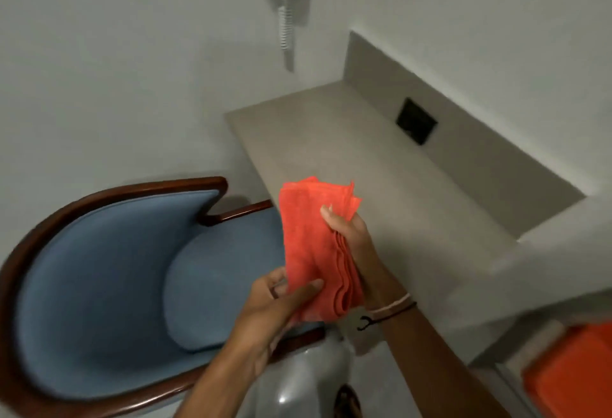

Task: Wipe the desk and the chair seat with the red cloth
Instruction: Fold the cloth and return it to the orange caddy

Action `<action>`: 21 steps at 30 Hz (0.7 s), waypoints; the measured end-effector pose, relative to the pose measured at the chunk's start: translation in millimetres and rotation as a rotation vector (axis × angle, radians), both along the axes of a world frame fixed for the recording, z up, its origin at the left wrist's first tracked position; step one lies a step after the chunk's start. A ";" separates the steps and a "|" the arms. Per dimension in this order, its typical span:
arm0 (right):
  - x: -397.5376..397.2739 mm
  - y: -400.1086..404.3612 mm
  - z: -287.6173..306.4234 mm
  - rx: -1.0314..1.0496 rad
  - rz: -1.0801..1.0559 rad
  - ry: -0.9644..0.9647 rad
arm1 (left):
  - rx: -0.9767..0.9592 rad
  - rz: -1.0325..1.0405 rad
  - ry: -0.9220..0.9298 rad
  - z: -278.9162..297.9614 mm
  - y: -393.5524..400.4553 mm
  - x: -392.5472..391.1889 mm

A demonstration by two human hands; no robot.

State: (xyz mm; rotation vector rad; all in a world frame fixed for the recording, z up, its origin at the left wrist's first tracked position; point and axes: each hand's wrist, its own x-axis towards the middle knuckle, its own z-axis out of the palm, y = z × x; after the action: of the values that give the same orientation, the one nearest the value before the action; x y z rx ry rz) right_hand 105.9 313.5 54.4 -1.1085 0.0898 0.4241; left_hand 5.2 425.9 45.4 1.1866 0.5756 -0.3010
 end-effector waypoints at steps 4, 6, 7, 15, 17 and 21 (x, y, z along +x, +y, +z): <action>-0.1 -117.1 -13.9 -0.296 -0.320 -0.067 | 0.051 -0.205 -0.035 -3.9 -67.3 -4.2; -19.8 -159.4 -19.1 -0.291 -0.384 -0.055 | 0.094 -0.289 -0.023 -11.4 -95.5 -13.2; -31.5 -180.3 -23.9 -0.271 -0.417 -0.035 | 0.094 -0.324 -0.022 -15.2 -110.1 -18.0; -118.9 -321.5 -34.5 -0.361 -0.932 0.197 | 0.150 -0.504 -0.121 -30.9 -223.0 -38.0; -130.3 -356.0 -33.0 -0.421 -0.997 0.208 | 0.148 -0.561 -0.211 -29.3 -256.3 -40.7; -124.5 -412.2 -41.7 -0.458 -1.040 0.317 | 0.402 -0.698 -0.478 -45.0 -328.3 -39.5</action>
State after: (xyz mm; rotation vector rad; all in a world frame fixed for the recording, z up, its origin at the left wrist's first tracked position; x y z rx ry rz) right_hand -18.6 -98.8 12.7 -1.2684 1.0338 -0.3855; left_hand -34.3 97.7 0.4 1.7650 -0.2309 -0.4826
